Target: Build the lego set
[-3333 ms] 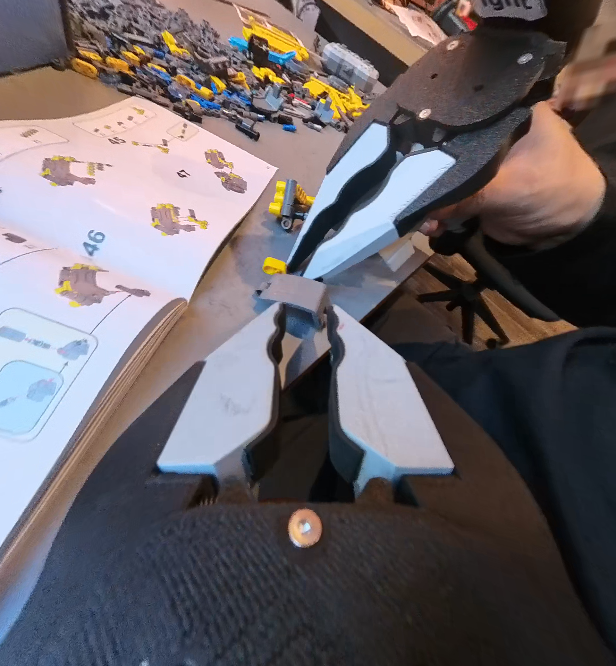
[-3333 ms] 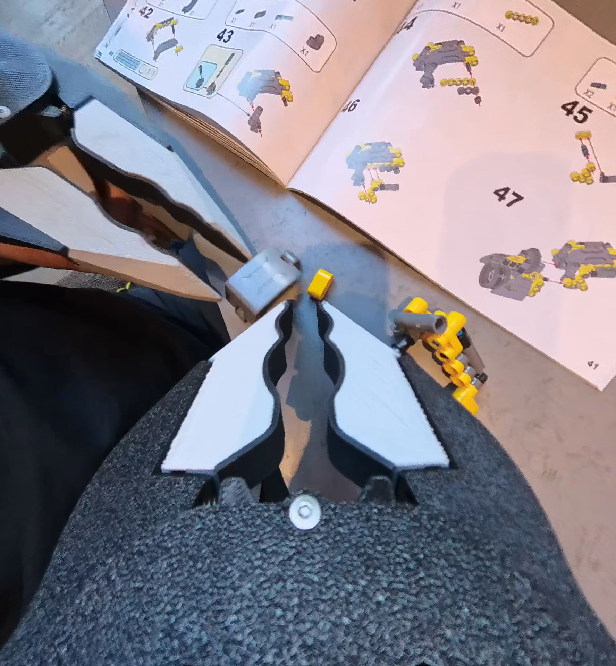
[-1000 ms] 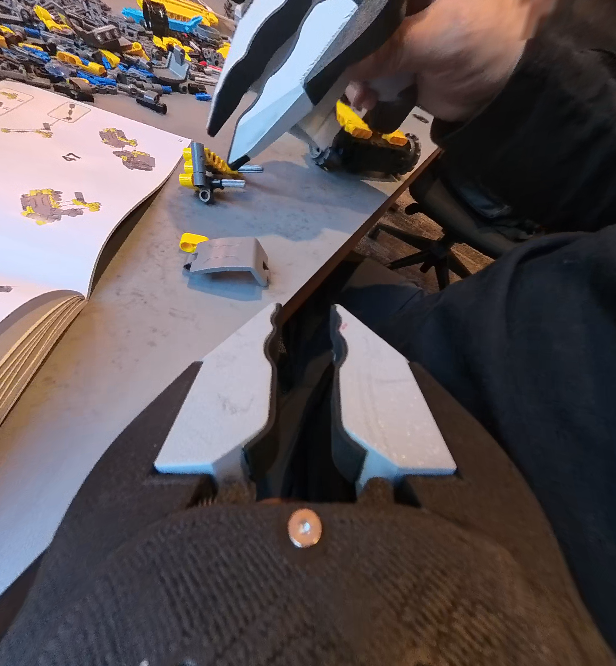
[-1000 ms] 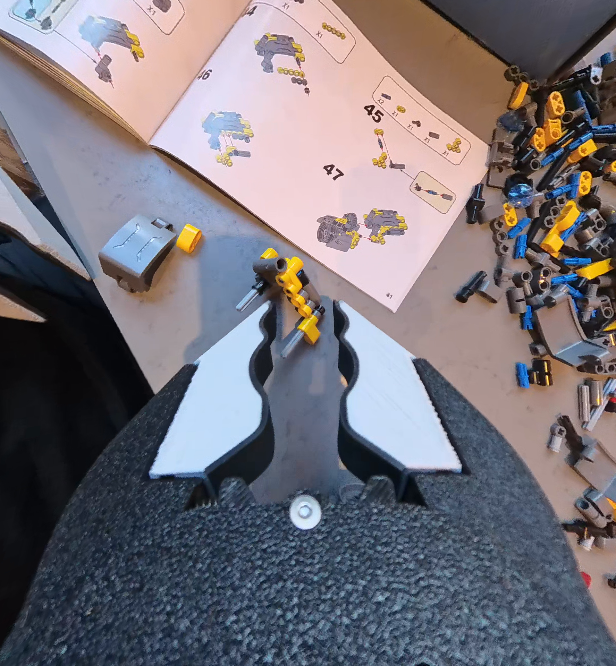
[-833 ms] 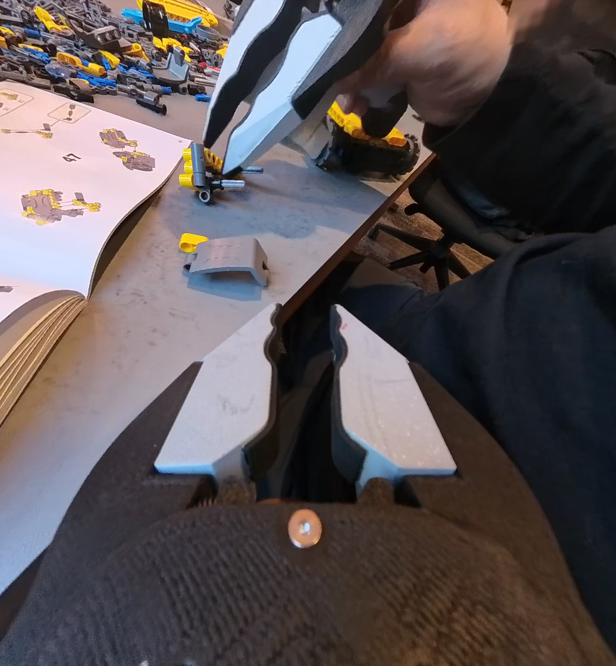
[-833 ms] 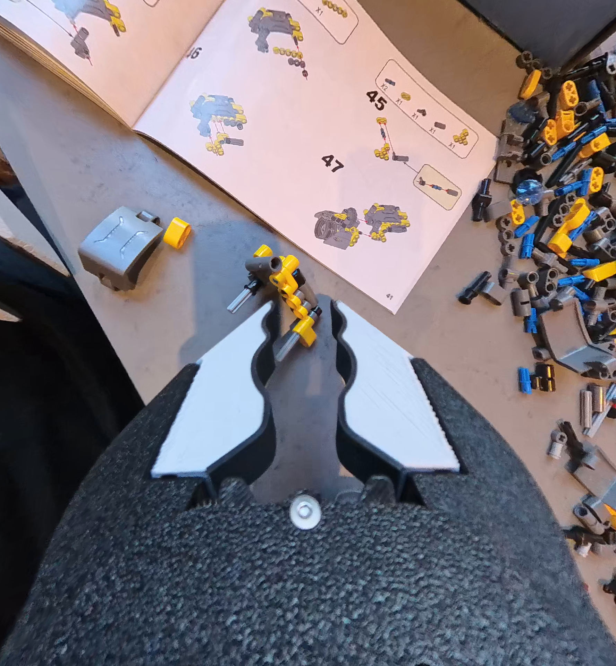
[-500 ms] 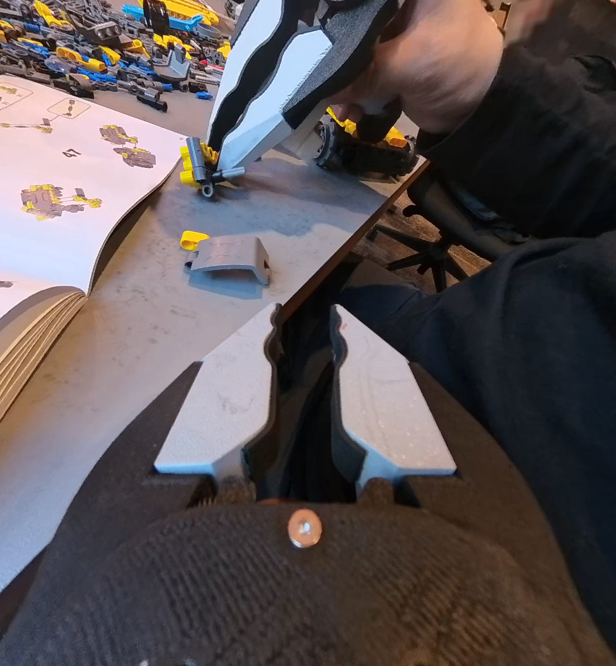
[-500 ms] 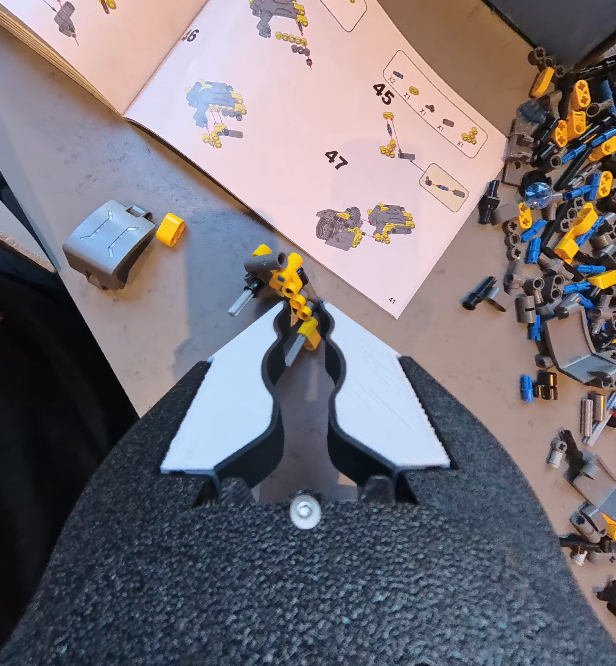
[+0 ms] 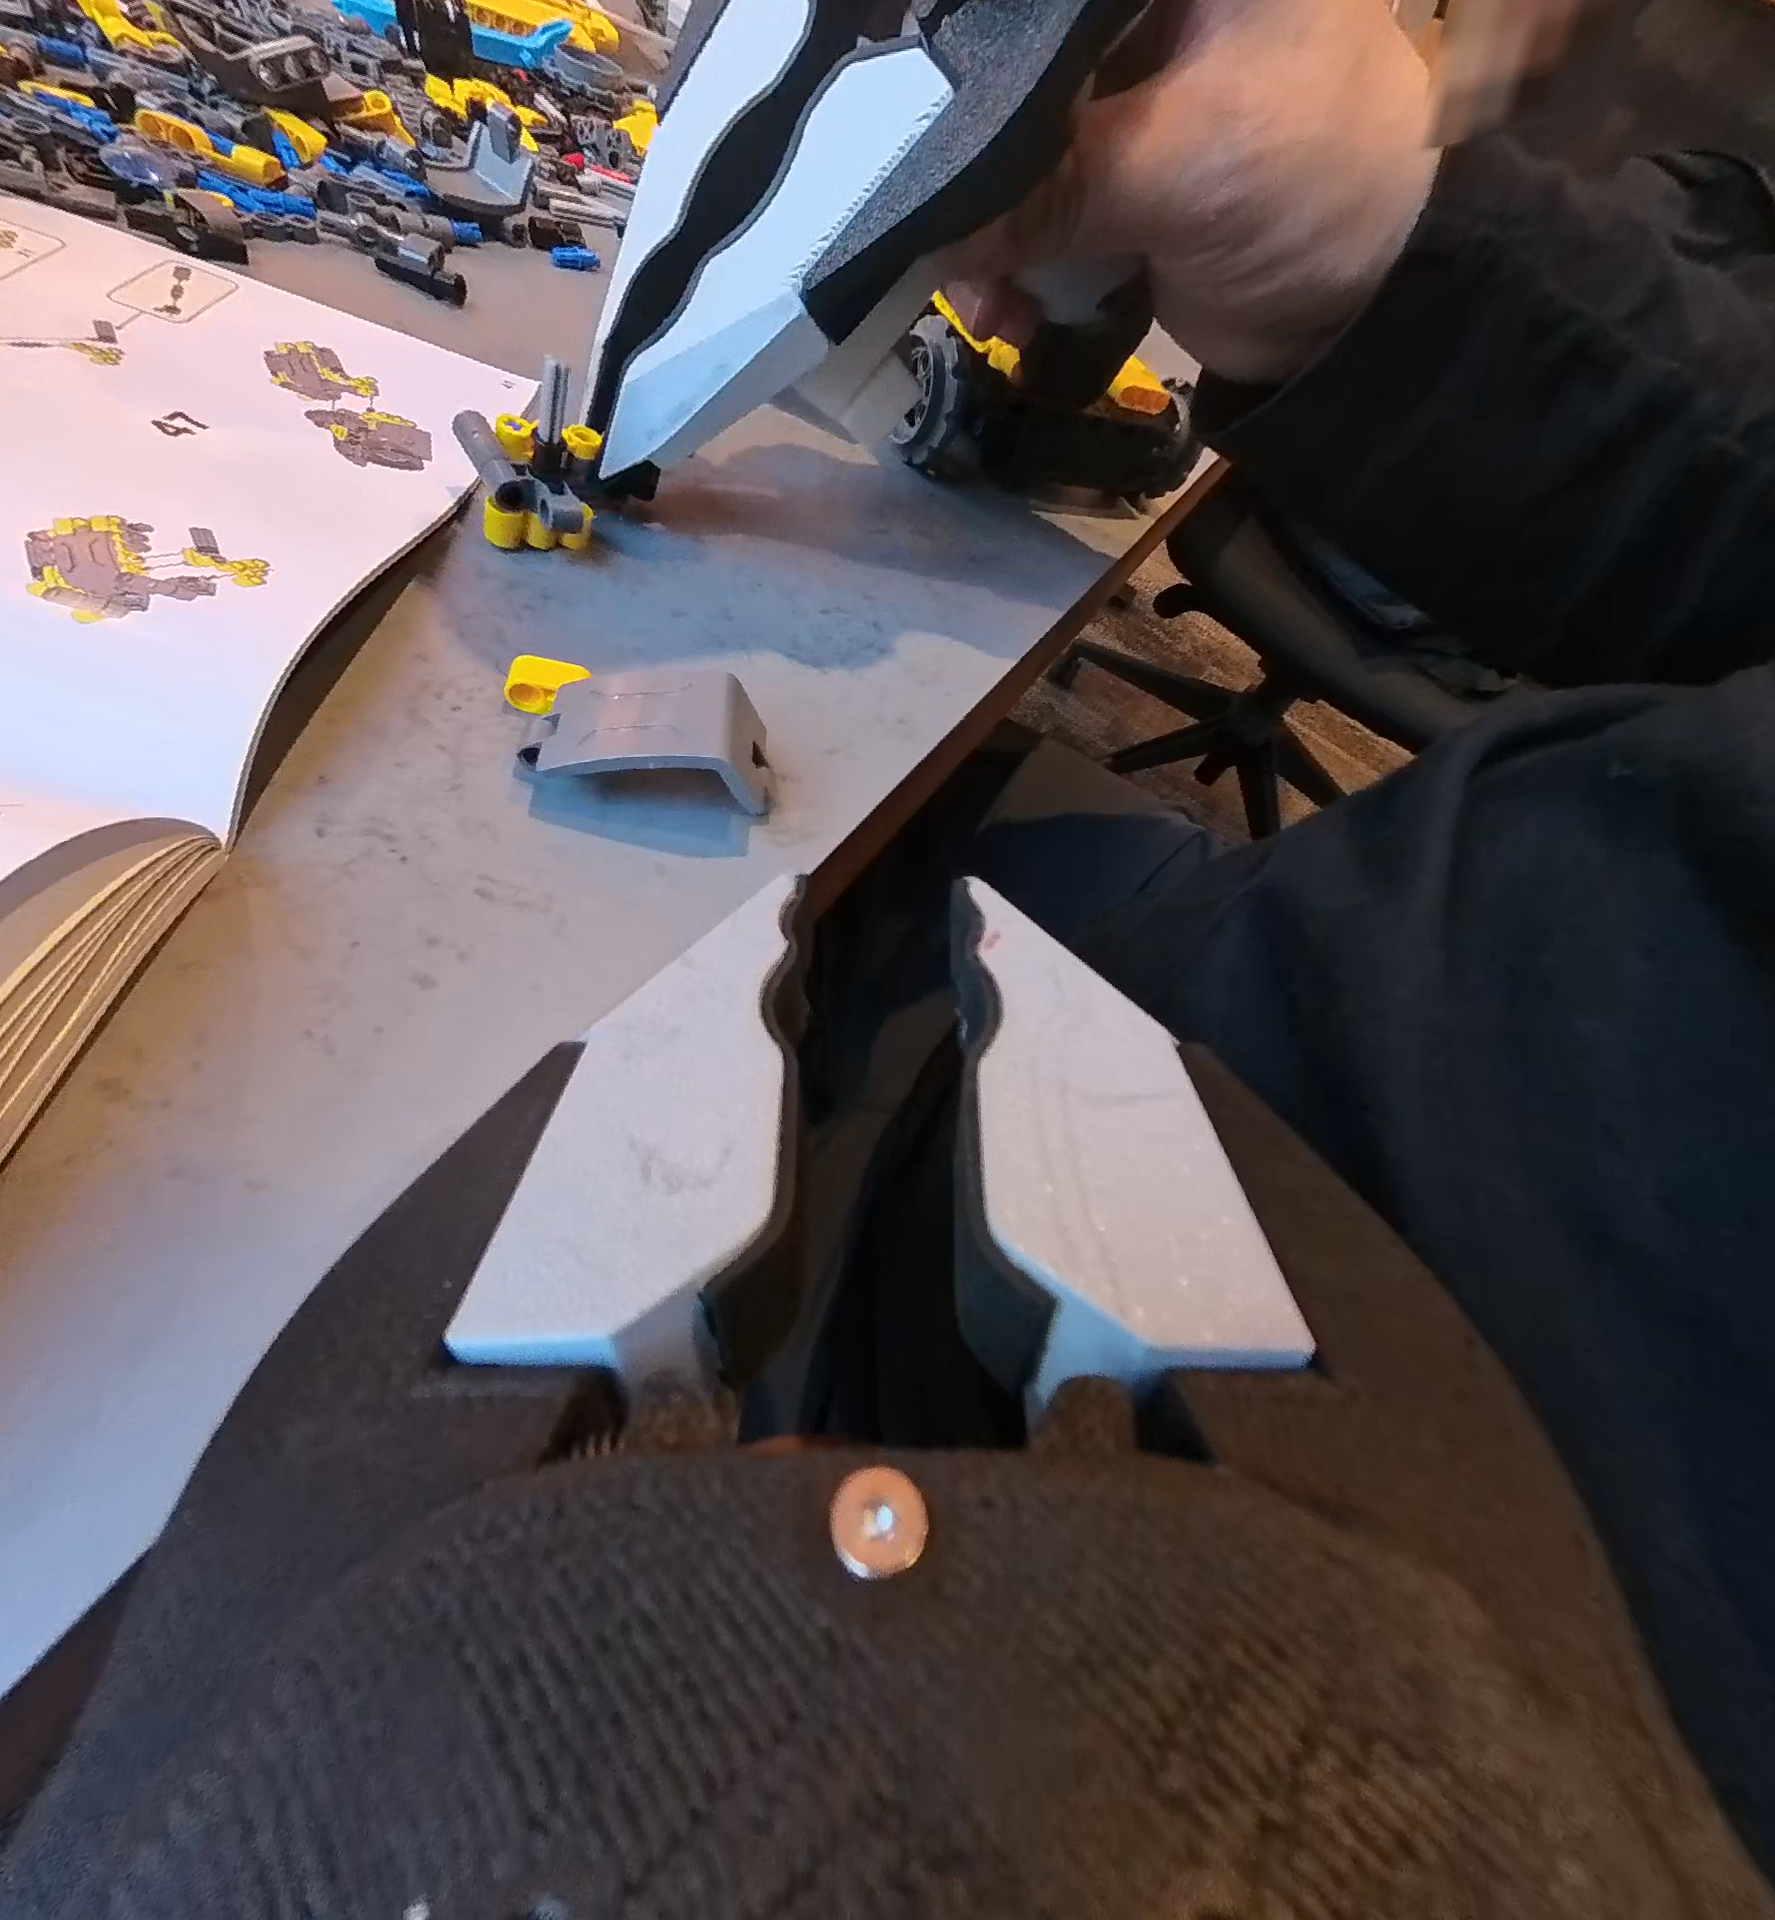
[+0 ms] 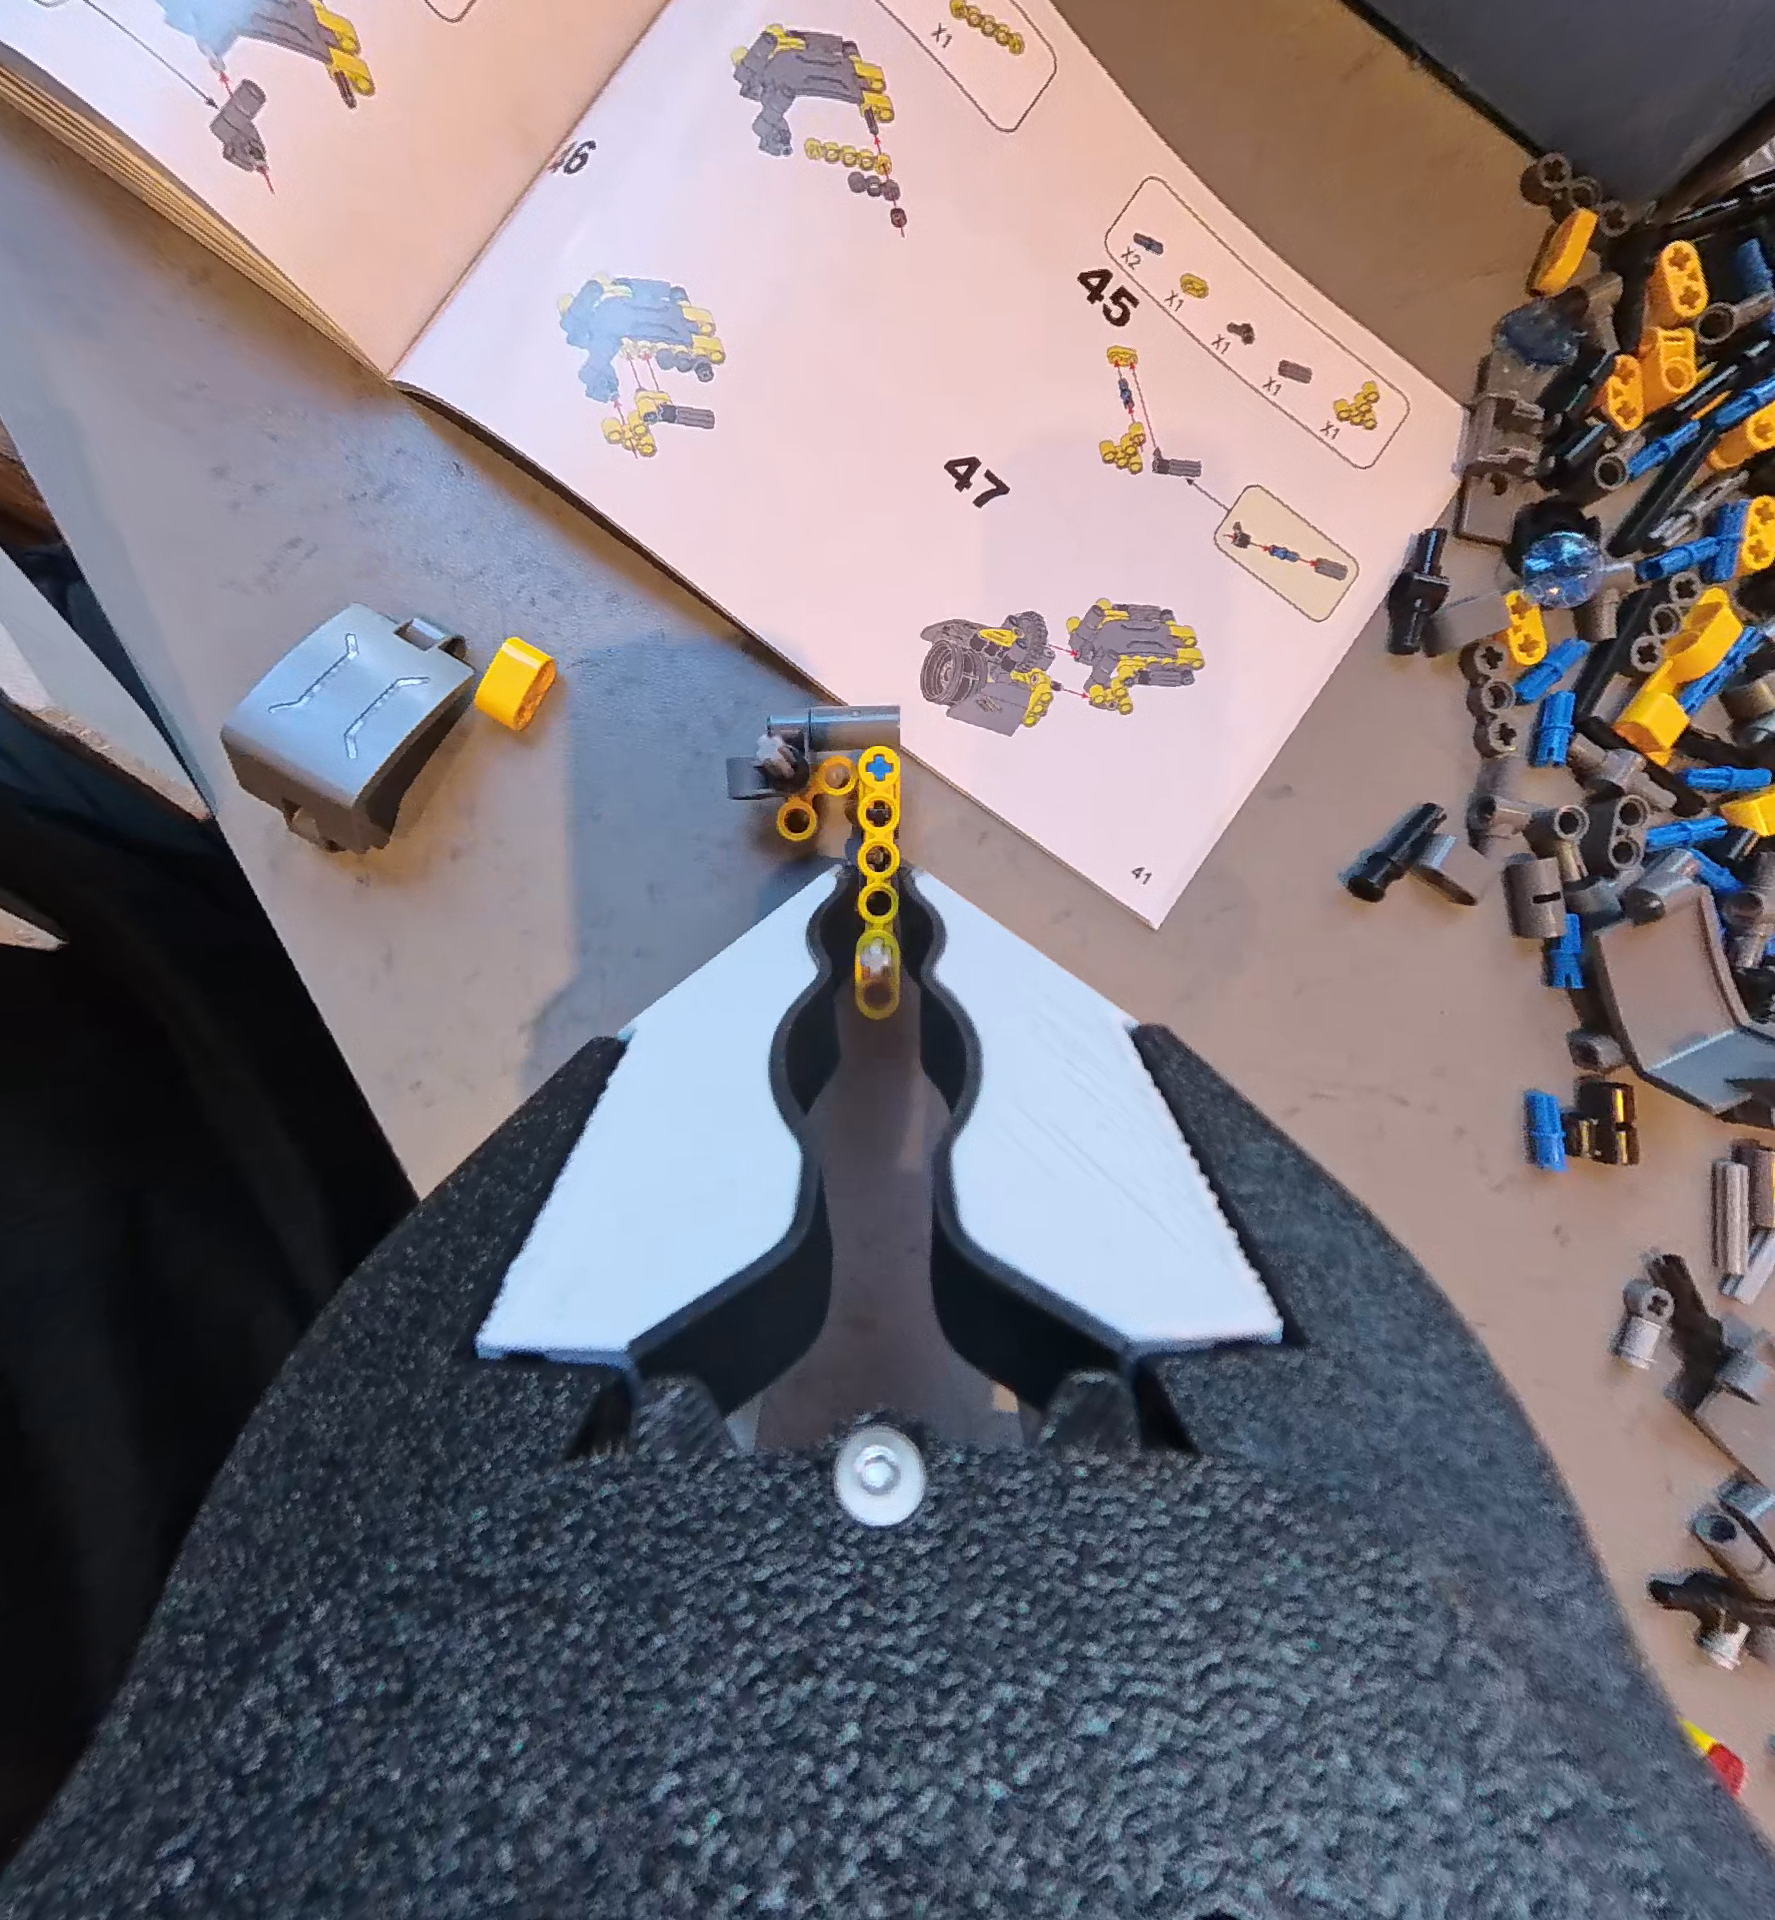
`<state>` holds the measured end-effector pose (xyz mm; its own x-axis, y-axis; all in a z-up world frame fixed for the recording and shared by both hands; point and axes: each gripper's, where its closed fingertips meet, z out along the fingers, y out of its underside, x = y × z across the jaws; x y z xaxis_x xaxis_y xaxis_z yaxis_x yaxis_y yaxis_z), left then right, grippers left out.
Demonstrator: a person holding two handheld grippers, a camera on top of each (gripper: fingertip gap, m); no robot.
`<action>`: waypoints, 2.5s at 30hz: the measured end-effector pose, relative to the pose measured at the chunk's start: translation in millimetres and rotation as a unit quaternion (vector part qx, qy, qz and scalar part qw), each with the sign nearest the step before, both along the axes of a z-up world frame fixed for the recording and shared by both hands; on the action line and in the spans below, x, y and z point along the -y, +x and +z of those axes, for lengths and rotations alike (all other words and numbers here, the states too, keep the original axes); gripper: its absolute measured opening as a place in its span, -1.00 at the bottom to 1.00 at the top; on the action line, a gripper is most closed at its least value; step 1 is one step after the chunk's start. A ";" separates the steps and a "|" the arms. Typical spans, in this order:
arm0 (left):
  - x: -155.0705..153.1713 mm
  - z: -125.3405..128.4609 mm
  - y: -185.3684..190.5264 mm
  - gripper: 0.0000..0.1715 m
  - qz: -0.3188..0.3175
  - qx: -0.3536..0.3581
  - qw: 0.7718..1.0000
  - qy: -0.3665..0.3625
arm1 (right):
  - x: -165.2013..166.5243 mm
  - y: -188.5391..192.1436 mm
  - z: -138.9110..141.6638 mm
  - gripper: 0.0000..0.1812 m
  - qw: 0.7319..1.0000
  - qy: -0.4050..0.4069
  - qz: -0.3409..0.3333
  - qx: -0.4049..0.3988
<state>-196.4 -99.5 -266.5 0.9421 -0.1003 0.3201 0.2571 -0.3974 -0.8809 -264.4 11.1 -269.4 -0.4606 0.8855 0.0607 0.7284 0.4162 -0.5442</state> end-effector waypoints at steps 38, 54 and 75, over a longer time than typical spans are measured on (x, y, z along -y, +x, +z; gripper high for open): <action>23.7 60.2 -42.6 -0.61 0.063 0.020 0.989 0.129 | 131.2 13.1 78.5 -0.93 0.928 -0.051 0.303 -0.213; 28.9 79.5 -29.0 -0.59 0.024 -0.085 0.980 0.176 | 143.0 24.5 70.7 -0.92 0.918 -0.088 0.321 -0.216; 24.2 51.8 -41.7 -0.59 0.069 -0.318 0.940 0.099 | 128.4 13.7 50.7 -0.77 0.948 -0.152 0.238 -0.148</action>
